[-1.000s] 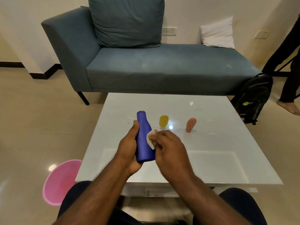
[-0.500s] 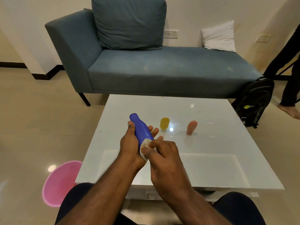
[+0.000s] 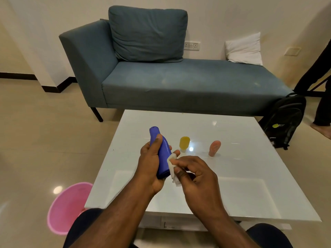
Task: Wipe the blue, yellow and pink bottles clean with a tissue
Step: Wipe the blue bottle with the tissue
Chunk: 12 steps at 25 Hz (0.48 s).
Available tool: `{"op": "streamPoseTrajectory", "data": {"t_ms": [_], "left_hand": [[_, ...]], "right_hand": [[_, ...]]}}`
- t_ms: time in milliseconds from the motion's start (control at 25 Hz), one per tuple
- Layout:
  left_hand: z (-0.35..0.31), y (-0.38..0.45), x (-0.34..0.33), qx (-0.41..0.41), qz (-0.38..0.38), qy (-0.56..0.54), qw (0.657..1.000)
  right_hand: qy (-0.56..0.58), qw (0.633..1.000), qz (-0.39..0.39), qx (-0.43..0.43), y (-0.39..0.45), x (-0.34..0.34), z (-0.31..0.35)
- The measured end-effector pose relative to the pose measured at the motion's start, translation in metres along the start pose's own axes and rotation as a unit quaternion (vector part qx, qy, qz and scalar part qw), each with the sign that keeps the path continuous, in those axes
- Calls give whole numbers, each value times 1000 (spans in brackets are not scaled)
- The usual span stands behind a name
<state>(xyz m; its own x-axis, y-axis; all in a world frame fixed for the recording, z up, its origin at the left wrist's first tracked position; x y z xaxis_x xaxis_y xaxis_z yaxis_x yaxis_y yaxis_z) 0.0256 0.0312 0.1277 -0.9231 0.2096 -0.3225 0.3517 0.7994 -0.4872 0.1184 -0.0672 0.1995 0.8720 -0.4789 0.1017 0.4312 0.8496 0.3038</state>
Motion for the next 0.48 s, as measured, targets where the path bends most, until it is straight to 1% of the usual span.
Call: {"op": "streamPoseTrajectory", "data": {"t_ms": [120,240,320,480], "left_hand": [[3,-7,-4,9,25,12,1000],[12,-17,-16,7,67,24,997],[14,-18,-19,0,69,30,997],[10,-14,-12,21,65,-23,997]], "right_hand": [[2,1000,16,-3,6,-5,9],[-3,1000,-6,-14,24,-6,13],[-9,1000,-21,-18,31,-5,13],[-42,999,14,18,2,-15,16]]}}
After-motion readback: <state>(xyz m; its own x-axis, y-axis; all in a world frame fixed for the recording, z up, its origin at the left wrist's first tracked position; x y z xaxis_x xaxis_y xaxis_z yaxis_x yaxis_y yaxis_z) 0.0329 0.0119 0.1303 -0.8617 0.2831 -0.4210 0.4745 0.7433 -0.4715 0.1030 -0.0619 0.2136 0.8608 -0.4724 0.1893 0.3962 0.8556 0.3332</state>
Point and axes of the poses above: each hand's wrist, its own y-axis towards the middle knuckle, its own x-axis out of the back of the hand, z = x × y, the point moved 8 cm from there along y, towards the middle knuckle, and after that the axes turned 15 degrees about y, right-handed, at the moved point
